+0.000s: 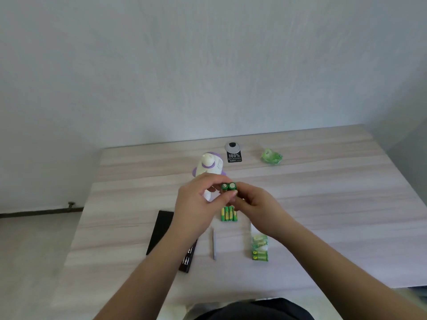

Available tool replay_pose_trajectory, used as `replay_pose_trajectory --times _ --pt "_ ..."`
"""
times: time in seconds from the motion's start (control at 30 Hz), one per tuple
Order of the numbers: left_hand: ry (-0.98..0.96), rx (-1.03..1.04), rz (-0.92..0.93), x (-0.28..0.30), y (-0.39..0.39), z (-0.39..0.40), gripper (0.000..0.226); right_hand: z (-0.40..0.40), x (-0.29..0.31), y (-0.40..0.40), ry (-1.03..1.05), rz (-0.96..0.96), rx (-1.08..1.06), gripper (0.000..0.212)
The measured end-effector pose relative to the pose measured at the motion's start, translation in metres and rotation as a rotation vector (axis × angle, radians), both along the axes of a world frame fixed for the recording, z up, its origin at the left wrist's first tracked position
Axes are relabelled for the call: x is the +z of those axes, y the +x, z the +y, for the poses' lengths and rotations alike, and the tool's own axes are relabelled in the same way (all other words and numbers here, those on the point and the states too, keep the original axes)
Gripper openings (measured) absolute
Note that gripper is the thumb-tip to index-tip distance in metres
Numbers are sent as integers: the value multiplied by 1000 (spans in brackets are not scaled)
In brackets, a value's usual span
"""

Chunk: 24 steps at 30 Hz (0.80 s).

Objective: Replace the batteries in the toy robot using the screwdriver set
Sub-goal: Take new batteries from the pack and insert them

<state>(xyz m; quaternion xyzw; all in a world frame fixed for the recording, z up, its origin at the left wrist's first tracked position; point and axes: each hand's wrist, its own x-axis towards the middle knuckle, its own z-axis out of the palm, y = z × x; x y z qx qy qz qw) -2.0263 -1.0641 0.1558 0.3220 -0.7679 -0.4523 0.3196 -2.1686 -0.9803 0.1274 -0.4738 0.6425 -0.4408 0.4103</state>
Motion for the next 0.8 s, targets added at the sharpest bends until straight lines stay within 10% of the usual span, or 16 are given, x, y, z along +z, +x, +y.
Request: replay_pose_trajectory --times 0.27,0.8 --pt "-228 -40 104 12 53 -45 18 -41 29 49 -72 159 -34 29" --pt "-8 -22 -48 -53 91 -120 20 -91 -93 76 383 407 -318 43"
